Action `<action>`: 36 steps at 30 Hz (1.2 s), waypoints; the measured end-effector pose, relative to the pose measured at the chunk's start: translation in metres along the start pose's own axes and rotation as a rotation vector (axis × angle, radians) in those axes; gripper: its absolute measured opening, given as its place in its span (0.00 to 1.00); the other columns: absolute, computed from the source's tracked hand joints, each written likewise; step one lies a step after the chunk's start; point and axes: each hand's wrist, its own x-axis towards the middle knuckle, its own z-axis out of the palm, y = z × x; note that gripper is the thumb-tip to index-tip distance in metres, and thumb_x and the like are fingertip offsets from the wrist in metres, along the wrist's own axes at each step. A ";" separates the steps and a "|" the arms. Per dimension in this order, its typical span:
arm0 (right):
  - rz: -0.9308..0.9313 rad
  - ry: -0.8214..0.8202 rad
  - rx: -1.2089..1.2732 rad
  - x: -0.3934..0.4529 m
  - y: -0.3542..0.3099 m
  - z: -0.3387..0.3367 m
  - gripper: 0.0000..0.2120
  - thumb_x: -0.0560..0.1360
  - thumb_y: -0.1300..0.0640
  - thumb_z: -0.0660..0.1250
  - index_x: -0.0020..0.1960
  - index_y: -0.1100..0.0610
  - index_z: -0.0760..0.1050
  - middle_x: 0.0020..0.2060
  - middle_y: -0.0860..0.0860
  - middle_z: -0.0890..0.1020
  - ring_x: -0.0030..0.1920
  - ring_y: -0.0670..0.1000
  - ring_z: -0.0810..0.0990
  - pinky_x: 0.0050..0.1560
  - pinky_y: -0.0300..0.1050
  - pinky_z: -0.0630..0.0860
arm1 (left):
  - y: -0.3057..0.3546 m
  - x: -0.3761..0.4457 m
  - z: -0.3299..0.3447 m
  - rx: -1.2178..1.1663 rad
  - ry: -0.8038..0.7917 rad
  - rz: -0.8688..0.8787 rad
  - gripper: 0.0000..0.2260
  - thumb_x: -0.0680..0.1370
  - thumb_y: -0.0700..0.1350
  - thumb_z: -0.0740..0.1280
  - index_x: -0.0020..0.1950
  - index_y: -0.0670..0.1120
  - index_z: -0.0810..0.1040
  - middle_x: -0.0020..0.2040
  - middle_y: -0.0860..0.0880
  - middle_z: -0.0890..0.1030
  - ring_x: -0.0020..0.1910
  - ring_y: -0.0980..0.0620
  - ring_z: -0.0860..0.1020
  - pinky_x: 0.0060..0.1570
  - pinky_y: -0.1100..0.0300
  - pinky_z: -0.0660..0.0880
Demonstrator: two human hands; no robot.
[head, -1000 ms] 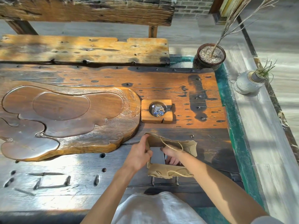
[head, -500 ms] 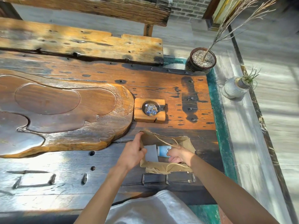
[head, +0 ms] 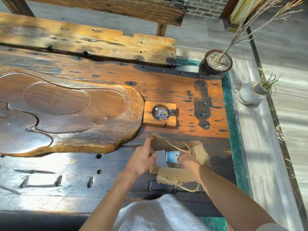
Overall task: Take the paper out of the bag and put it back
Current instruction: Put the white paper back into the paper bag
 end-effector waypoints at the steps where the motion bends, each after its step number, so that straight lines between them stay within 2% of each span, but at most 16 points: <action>1: -0.020 0.047 -0.080 0.000 0.000 0.002 0.18 0.80 0.63 0.59 0.69 0.66 0.72 0.65 0.63 0.78 0.65 0.61 0.78 0.62 0.49 0.78 | 0.000 0.000 0.000 0.011 -0.004 0.002 0.31 0.77 0.40 0.64 0.78 0.51 0.58 0.34 0.60 0.73 0.34 0.63 0.72 0.35 0.67 0.66; 3: -0.040 0.114 -0.153 0.000 -0.002 0.007 0.17 0.81 0.63 0.58 0.68 0.64 0.74 0.63 0.61 0.79 0.63 0.59 0.79 0.64 0.49 0.77 | 0.000 0.000 0.001 0.012 -0.007 0.004 0.31 0.77 0.40 0.64 0.78 0.51 0.57 0.32 0.59 0.73 0.33 0.63 0.72 0.33 0.67 0.65; 6: -0.067 0.104 -0.157 -0.003 0.000 0.008 0.18 0.80 0.62 0.58 0.68 0.60 0.74 0.64 0.60 0.78 0.63 0.59 0.79 0.63 0.49 0.77 | -0.004 0.001 0.002 0.011 0.002 -0.002 0.30 0.76 0.40 0.63 0.77 0.50 0.58 0.31 0.58 0.74 0.32 0.62 0.73 0.34 0.63 0.66; 8: -0.102 0.091 -0.189 -0.004 0.004 0.006 0.17 0.80 0.60 0.59 0.67 0.59 0.73 0.65 0.58 0.77 0.63 0.58 0.77 0.61 0.46 0.75 | -0.006 0.003 0.003 0.015 0.003 -0.012 0.30 0.76 0.40 0.63 0.77 0.51 0.58 0.31 0.55 0.75 0.31 0.59 0.72 0.33 0.60 0.66; 10: -0.144 0.109 -0.221 -0.005 0.007 0.006 0.11 0.80 0.59 0.60 0.60 0.57 0.74 0.64 0.58 0.76 0.60 0.56 0.77 0.54 0.43 0.73 | -0.007 0.006 0.003 0.014 -0.005 -0.020 0.29 0.76 0.41 0.63 0.76 0.52 0.58 0.32 0.52 0.76 0.32 0.55 0.73 0.34 0.58 0.68; 12: -0.178 0.129 -0.260 -0.007 0.010 0.006 0.10 0.78 0.60 0.61 0.58 0.59 0.76 0.59 0.58 0.79 0.56 0.56 0.79 0.47 0.42 0.72 | -0.007 0.007 0.004 0.013 -0.012 -0.017 0.29 0.76 0.41 0.62 0.76 0.53 0.58 0.32 0.51 0.76 0.32 0.55 0.73 0.33 0.57 0.68; 16: -0.213 0.136 -0.308 -0.014 0.012 0.005 0.09 0.76 0.62 0.63 0.53 0.60 0.79 0.52 0.57 0.81 0.53 0.58 0.81 0.44 0.43 0.74 | -0.006 0.009 0.006 0.003 -0.022 0.001 0.29 0.76 0.42 0.62 0.75 0.53 0.58 0.30 0.53 0.74 0.30 0.57 0.72 0.29 0.62 0.66; 20: -0.245 0.105 -0.477 -0.016 0.009 0.005 0.10 0.76 0.66 0.61 0.54 0.61 0.78 0.53 0.58 0.81 0.54 0.59 0.82 0.47 0.47 0.75 | -0.004 0.012 0.008 0.020 -0.013 0.000 0.28 0.75 0.42 0.62 0.75 0.51 0.60 0.29 0.54 0.74 0.30 0.60 0.72 0.31 0.59 0.66; 23: -0.268 0.100 -0.573 -0.015 0.003 0.009 0.10 0.78 0.65 0.63 0.56 0.60 0.79 0.55 0.57 0.82 0.56 0.58 0.82 0.47 0.44 0.74 | -0.003 0.014 0.009 0.030 -0.016 0.000 0.28 0.74 0.43 0.62 0.74 0.52 0.61 0.29 0.55 0.74 0.29 0.62 0.72 0.27 0.68 0.65; 26: -0.281 0.082 -0.628 -0.016 -0.003 0.012 0.11 0.81 0.63 0.62 0.61 0.61 0.78 0.60 0.57 0.82 0.61 0.58 0.81 0.56 0.46 0.76 | -0.004 0.015 0.009 0.012 -0.027 -0.006 0.28 0.74 0.44 0.62 0.74 0.53 0.60 0.32 0.55 0.76 0.31 0.62 0.74 0.28 0.69 0.67; 28: -0.346 0.056 -0.657 -0.016 -0.001 0.015 0.14 0.83 0.61 0.59 0.66 0.62 0.74 0.65 0.58 0.78 0.66 0.58 0.77 0.63 0.50 0.73 | -0.005 0.016 0.008 0.002 -0.026 -0.005 0.27 0.74 0.44 0.62 0.73 0.53 0.60 0.32 0.55 0.77 0.31 0.62 0.75 0.29 0.67 0.67; 29: -0.379 0.045 -0.675 -0.016 0.000 0.015 0.15 0.83 0.60 0.59 0.67 0.62 0.73 0.65 0.58 0.77 0.67 0.59 0.76 0.64 0.51 0.72 | -0.005 0.016 0.009 0.000 -0.023 -0.003 0.27 0.74 0.44 0.62 0.73 0.53 0.60 0.32 0.55 0.77 0.31 0.62 0.75 0.29 0.67 0.68; 31: -0.395 0.055 -0.739 -0.017 0.001 0.014 0.12 0.82 0.60 0.62 0.64 0.61 0.75 0.56 0.57 0.79 0.63 0.60 0.79 0.58 0.51 0.74 | -0.004 0.018 0.008 0.001 -0.019 0.001 0.27 0.74 0.44 0.62 0.73 0.53 0.61 0.33 0.56 0.77 0.32 0.62 0.75 0.30 0.65 0.69; 34: -0.387 0.065 -0.778 -0.019 -0.002 0.011 0.11 0.80 0.56 0.67 0.61 0.58 0.77 0.58 0.57 0.81 0.59 0.59 0.81 0.53 0.49 0.75 | -0.003 0.019 0.008 0.013 -0.017 0.007 0.26 0.74 0.44 0.61 0.72 0.53 0.62 0.32 0.57 0.76 0.32 0.65 0.76 0.31 0.66 0.69; 36: -0.367 0.067 -0.766 -0.022 -0.005 0.005 0.16 0.78 0.48 0.68 0.61 0.57 0.77 0.58 0.55 0.81 0.58 0.59 0.81 0.52 0.50 0.77 | -0.003 0.020 0.006 0.028 -0.010 0.021 0.26 0.74 0.43 0.62 0.72 0.53 0.63 0.30 0.57 0.75 0.32 0.69 0.75 0.29 0.70 0.67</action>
